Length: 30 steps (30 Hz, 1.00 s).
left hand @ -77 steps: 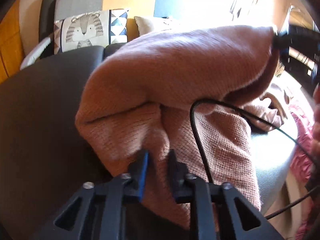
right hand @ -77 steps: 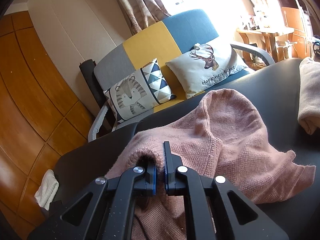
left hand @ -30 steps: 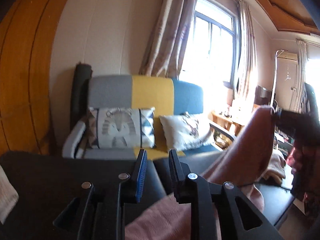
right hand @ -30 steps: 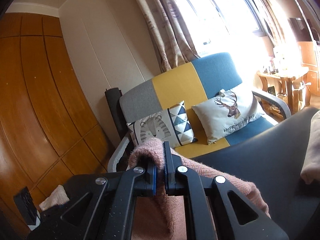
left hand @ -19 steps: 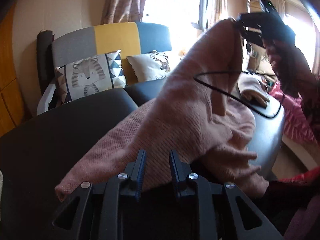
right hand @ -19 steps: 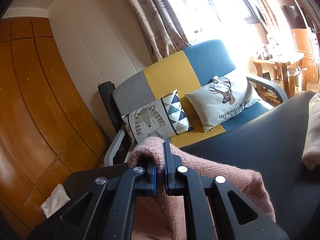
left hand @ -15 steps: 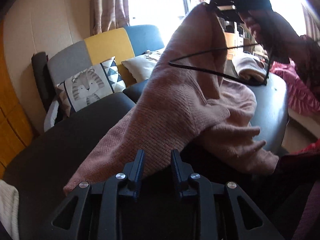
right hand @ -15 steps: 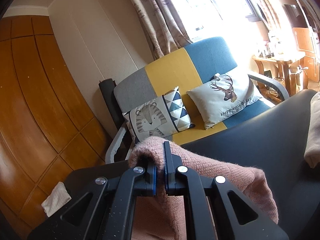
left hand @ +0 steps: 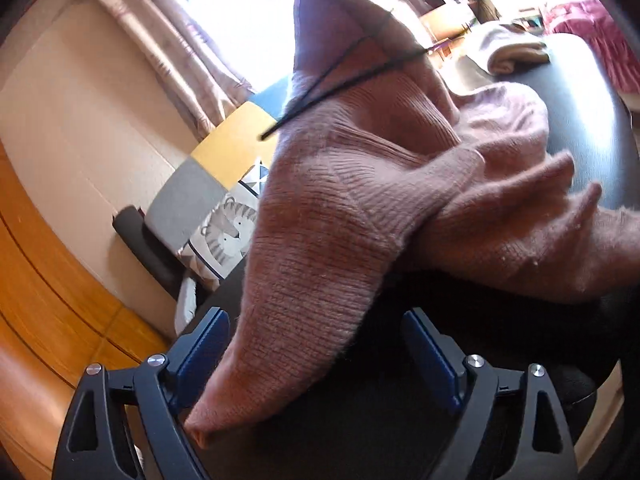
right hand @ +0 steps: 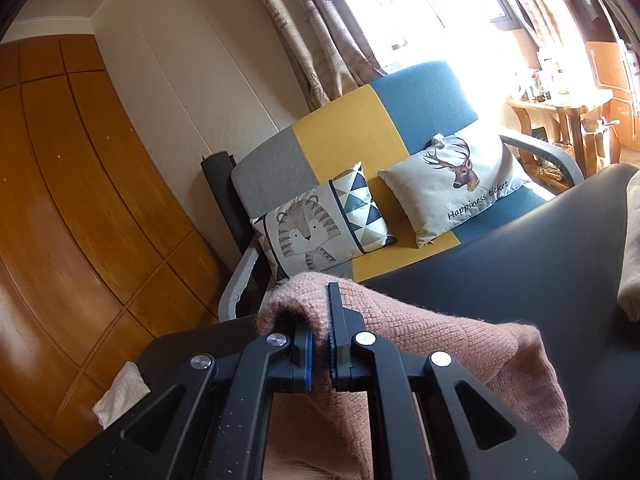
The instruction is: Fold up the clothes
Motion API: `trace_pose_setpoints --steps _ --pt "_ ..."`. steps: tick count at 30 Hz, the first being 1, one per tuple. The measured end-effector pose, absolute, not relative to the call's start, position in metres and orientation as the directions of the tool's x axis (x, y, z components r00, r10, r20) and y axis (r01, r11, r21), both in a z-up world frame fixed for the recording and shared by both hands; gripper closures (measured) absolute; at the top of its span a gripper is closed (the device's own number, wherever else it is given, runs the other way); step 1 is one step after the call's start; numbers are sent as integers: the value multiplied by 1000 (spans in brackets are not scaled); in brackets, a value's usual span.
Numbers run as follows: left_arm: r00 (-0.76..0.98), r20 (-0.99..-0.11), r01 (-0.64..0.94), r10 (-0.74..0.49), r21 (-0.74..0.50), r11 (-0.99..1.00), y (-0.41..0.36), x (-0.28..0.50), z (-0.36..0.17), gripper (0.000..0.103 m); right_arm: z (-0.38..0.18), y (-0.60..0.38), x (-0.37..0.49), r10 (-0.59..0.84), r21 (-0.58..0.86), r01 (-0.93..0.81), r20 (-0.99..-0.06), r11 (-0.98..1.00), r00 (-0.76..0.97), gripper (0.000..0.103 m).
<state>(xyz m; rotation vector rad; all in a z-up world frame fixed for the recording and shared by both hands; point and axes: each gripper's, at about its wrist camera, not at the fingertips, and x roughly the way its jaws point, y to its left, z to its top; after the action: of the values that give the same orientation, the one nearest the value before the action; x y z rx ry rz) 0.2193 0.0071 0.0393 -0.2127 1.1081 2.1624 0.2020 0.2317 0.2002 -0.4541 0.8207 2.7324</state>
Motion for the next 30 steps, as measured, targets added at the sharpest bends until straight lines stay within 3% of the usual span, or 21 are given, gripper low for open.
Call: trace_pose_setpoints --steps 9,10,11,15,17,19,23,30 --pt "-851 -354 -515 388 708 -484 41 187 34 15 195 233 202 135 508 -321 -368 -799 -920 97" --pt "-853 -349 -512 387 702 -495 42 185 36 24 194 234 202 136 508 -322 -369 -799 -919 97" --pt "-856 -344 -508 386 696 -507 44 183 38 40 194 234 203 137 508 -323 -370 -799 -919 97" --pt "-859 -300 -491 416 713 -501 44 187 38 65 190 234 203 135 511 -326 -375 -796 -917 97" --pt "-851 -307 -502 426 712 -491 44 188 36 83 188 233 201 131 514 -327 -381 -793 -916 97" --pt "-842 -328 -525 429 684 -507 42 186 39 90 186 232 200 130 512 -327 -383 -794 -915 97" --pt "-824 -341 -563 453 593 -576 34 179 61 92 186 233 205 160 502 -339 -366 -796 -917 97" --pt "-856 -223 -516 467 425 -744 10 166 137 92 218 233 216 212 476 -327 -280 -816 -936 98"
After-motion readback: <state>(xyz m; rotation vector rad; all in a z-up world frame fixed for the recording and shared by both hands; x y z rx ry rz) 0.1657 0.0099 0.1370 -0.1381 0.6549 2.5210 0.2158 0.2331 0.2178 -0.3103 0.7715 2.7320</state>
